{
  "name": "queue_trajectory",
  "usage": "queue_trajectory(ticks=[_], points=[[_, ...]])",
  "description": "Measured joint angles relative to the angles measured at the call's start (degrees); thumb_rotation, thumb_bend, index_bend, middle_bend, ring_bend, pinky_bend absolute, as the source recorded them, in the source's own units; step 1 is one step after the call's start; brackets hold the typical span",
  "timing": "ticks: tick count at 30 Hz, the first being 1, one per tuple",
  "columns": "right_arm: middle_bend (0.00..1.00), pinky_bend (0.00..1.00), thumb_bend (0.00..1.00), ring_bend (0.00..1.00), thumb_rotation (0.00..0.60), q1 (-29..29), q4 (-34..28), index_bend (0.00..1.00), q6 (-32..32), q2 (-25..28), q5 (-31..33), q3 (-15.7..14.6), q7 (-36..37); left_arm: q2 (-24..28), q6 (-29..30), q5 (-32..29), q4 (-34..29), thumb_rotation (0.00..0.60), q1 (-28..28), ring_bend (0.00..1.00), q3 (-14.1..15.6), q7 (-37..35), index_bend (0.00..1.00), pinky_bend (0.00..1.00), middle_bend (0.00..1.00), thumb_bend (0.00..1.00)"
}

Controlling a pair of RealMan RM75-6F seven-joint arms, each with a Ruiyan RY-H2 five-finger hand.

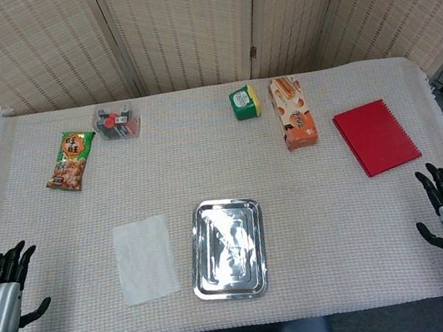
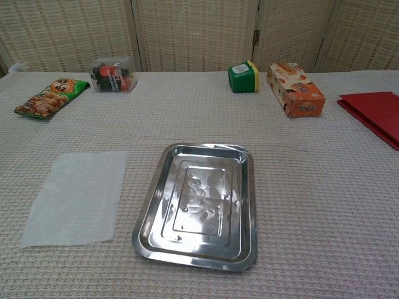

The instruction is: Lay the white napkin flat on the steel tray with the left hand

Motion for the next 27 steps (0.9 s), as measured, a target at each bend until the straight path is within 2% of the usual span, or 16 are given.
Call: queue_trajectory(ticks=[4,7,8,10,11,12,15,16,17,18,20,24,27], points=[[0.00,0.00,0.34,0.00,0.600,-0.2,-0.3,0.00,0.6,0.3,-0.3,0.0,0.3,-0.4,-0.4,0.3,0.3,0.600,-0.2,0.00,0.2,0.2,0.01,0.02,0.03,0.25],[0.00,0.00,0.34,0.00,0.600,-0.6,-0.7,0.00,1.7,0.6,-1.0,0.0,0.8,-0.7,-1.1,0.5,0.6,0.600,-0.5,0.00,0.4,0.1,0.02,0.08,0.04,0.24],[0.00,0.00,0.34,0.00,0.600,-0.8,-0.7,0.00,2.0,0.7,-1.4,-0.1,0.9,-0.9,-1.3,0.7,0.7,0.600,-0.7,0.02,0.5,0.0,0.03,0.12,0.07,0.24],[0.00,0.00,0.34,0.00,0.600,-1.0,-0.9,0.00,2.3,1.0,-1.7,-0.3,1.0,-1.5,-1.4,1.5,1.1,0.600,-0.9,0.07,0.7,0.0,0.06,0.25,0.20,0.24],[0.00,0.00,0.34,0.00,0.600,-1.1,-1.1,0.00,2.4,1.1,-1.7,-0.3,1.0,-1.8,-1.4,2.0,1.3,0.600,-1.0,0.15,0.9,0.1,0.09,0.42,0.34,0.24],[0.00,0.00,0.34,0.00,0.600,-1.2,-1.3,0.00,2.6,1.1,-1.8,-0.3,1.0,-2.4,-1.1,2.9,1.6,0.600,-1.1,0.21,1.0,0.2,0.12,0.52,0.42,0.24],[0.00,0.00,0.34,0.00,0.600,-1.5,-1.8,0.00,3.7,1.2,-2.3,-0.2,0.9,-4.6,0.6,6.3,3.2,0.600,-1.2,0.59,1.5,0.4,0.31,0.90,0.84,0.24],[0.00,0.00,0.34,0.00,0.600,-1.6,-1.9,0.00,4.1,1.2,-2.5,-0.1,0.8,-5.4,1.3,7.6,4.0,0.600,-1.3,0.67,1.7,0.5,0.35,0.94,0.91,0.24],[0.00,0.00,0.34,0.00,0.600,-1.6,-1.8,0.00,4.4,1.1,-2.7,-0.1,0.6,-6.4,1.9,8.9,4.9,0.600,-1.3,0.80,1.9,0.5,0.41,0.99,0.97,0.24],[0.00,0.00,0.34,0.00,0.600,-1.6,-1.8,0.00,4.3,1.0,-2.6,0.0,0.6,-7.8,2.6,10.5,6.2,0.600,-1.4,0.89,2.2,0.5,0.44,1.00,1.00,0.24],[0.00,0.00,0.34,0.00,0.600,-1.5,-1.6,0.00,3.4,0.8,-2.0,0.0,0.4,-9.4,2.4,11.7,7.7,0.600,-1.7,0.97,2.8,0.1,0.47,1.00,1.00,0.24],[0.00,0.00,0.34,0.00,0.600,-1.1,-1.6,0.00,1.7,0.6,-0.7,0.2,-0.1,-11.0,-0.3,10.8,7.8,0.600,-2.9,0.99,3.7,-1.9,0.51,1.00,1.00,0.24],[0.00,0.00,0.34,0.00,0.600,-1.2,-1.5,0.00,2.4,0.6,-0.7,0.4,-0.1,-13.2,-1.1,12.5,10.1,0.600,-4.2,1.00,4.5,-4.4,0.52,1.00,1.00,0.24]])
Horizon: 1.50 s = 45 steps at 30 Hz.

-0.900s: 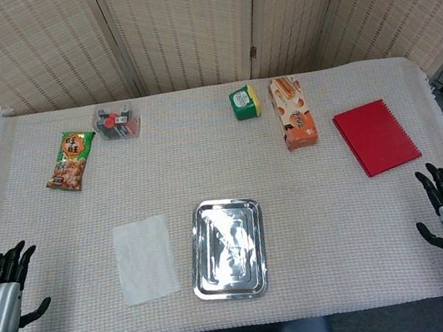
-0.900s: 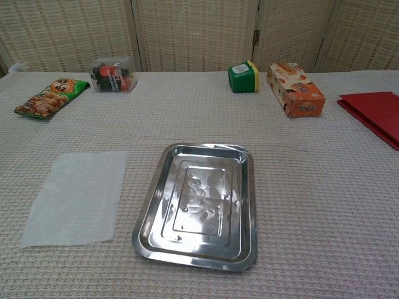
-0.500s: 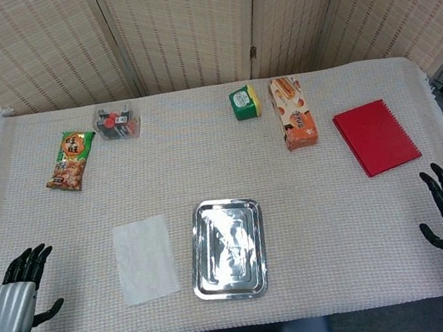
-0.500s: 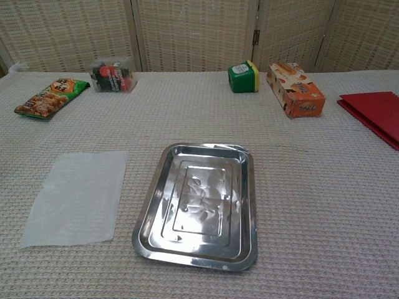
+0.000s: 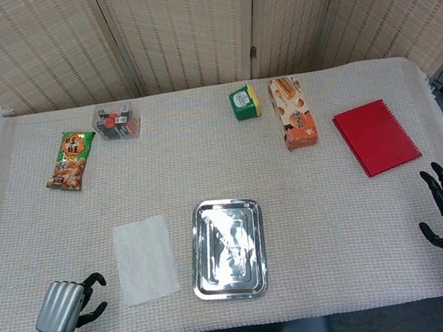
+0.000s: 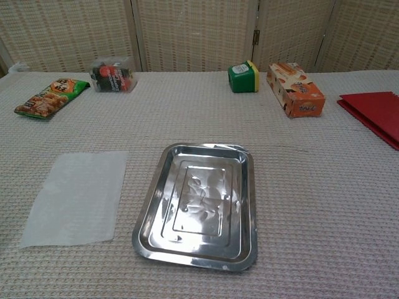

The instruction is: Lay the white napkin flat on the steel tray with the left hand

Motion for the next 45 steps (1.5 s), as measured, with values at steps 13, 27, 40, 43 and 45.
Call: queue_trajectory(ticks=[13,27,40,43,45], points=[[0.00,0.00,0.34,0.00,0.600,-0.3,0.4,0.00,0.8,0.3,0.5,0.7,1.5,-10.6,-1.7,4.1,15.8,0.600,-4.9,1.00,1.2,-12.4,0.56,1.00,1.00,0.24],[0.00,0.00,0.34,0.00,0.600,0.0,0.9,0.00,-0.4,0.2,1.6,1.0,1.4,-15.8,1.5,5.0,33.3,0.600,-8.5,1.00,1.5,-21.0,0.56,1.00,1.00,0.29],[0.00,0.00,0.34,0.00,0.600,0.1,1.8,0.00,-0.6,-0.7,2.8,1.4,0.7,-19.4,2.3,4.2,50.9,0.600,-9.6,1.00,2.9,-33.2,0.54,1.00,1.00,0.29],[0.00,0.00,0.34,0.00,0.600,-0.3,1.9,0.00,0.2,-0.6,2.8,1.5,0.6,-21.1,1.8,4.1,55.8,0.600,-10.1,1.00,3.5,-36.2,0.53,1.00,1.00,0.29],[0.00,0.00,0.34,0.00,0.600,-0.6,1.9,0.00,0.6,-0.6,2.8,1.6,0.6,-22.5,1.6,4.0,58.7,0.600,-10.3,1.00,4.0,-38.1,0.53,1.00,1.00,0.29]])
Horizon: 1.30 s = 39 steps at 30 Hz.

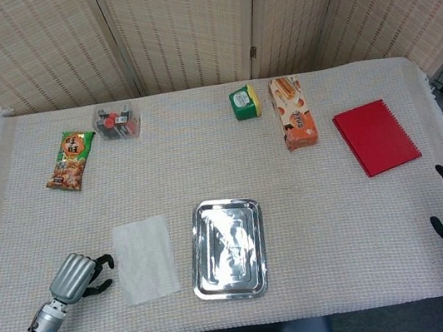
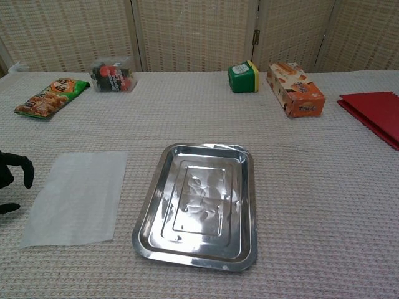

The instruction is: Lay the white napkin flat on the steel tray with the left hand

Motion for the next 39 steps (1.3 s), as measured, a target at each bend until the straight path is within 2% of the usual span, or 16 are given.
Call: queue_trajectory(ticks=[9,24,27,32,34,39], points=[[0.00,0.00,0.34,0.00,0.600,0.3,0.7,0.00,-1.3,-0.3,1.0,0.1,-0.1,-4.2,-0.9,-0.7,7.4,0.600,-0.8,1.00,1.2,-4.9,0.49,1.00,1.00,0.29],[0.00,0.00,0.34,0.00,0.600,0.4,0.8,0.00,-1.3,-0.9,1.8,0.5,-1.0,-10.5,2.7,-2.0,10.4,0.600,-2.3,1.00,1.0,-9.5,0.47,1.00,1.00,0.29],[0.00,0.00,0.34,0.00,0.600,0.3,0.7,0.00,-0.9,-0.7,1.6,0.5,-0.7,-11.6,2.4,-2.0,11.4,0.600,-2.6,1.00,1.3,-10.0,0.48,1.00,1.00,0.29],[0.00,0.00,0.34,0.00,0.600,0.2,0.8,0.00,-1.0,-0.5,1.6,0.5,-0.4,-12.5,2.3,-2.3,12.3,0.600,-2.9,1.00,1.5,-10.7,0.56,1.00,1.00,0.29],[0.00,0.00,0.34,0.00,0.600,0.2,0.9,0.00,-1.2,-0.6,1.7,0.5,-0.4,-12.6,2.6,-2.5,12.5,0.600,-2.9,1.00,1.5,-11.0,0.59,1.00,1.00,0.33],[0.00,0.00,0.34,0.00,0.600,0.3,0.9,0.00,-1.3,-0.6,1.6,0.4,-0.5,-13.0,3.1,-2.9,12.8,0.600,-2.9,1.00,1.5,-11.6,0.62,1.00,1.00,0.50]])
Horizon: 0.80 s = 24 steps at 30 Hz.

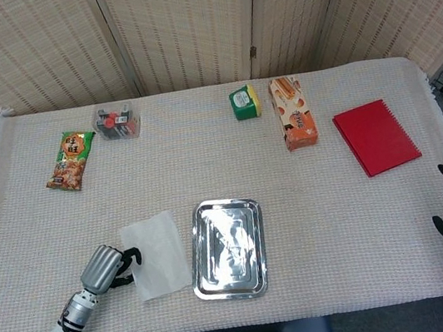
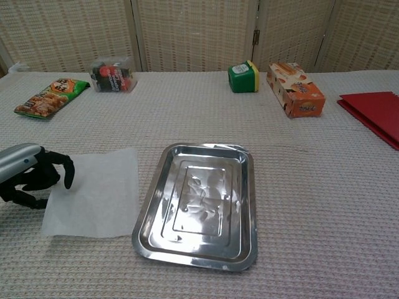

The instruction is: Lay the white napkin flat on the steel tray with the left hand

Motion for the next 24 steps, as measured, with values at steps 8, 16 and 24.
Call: queue_trajectory(ticks=[8,16,24], points=[[0.00,0.00,0.34,0.00,0.600,0.0,-0.1,0.00,0.0,0.0,-0.1,-0.1,-0.1,-0.4,0.4,0.0,0.3,0.600,0.0,1.00,0.4,0.3,0.63,1.00,1.00,0.63],[0.00,0.00,0.34,0.00,0.600,-0.1,-0.1,0.00,-0.2,0.3,-0.3,-0.2,0.4,-0.1,3.3,-0.6,0.5,0.600,-0.2,1.00,-0.1,1.7,0.64,1.00,1.00,0.67],[0.00,0.00,0.34,0.00,0.600,-0.3,-0.7,0.00,0.6,0.5,-1.6,-0.6,0.8,1.8,10.1,-2.8,-0.6,0.600,-2.2,1.00,-3.1,6.1,0.63,1.00,1.00,0.67]])
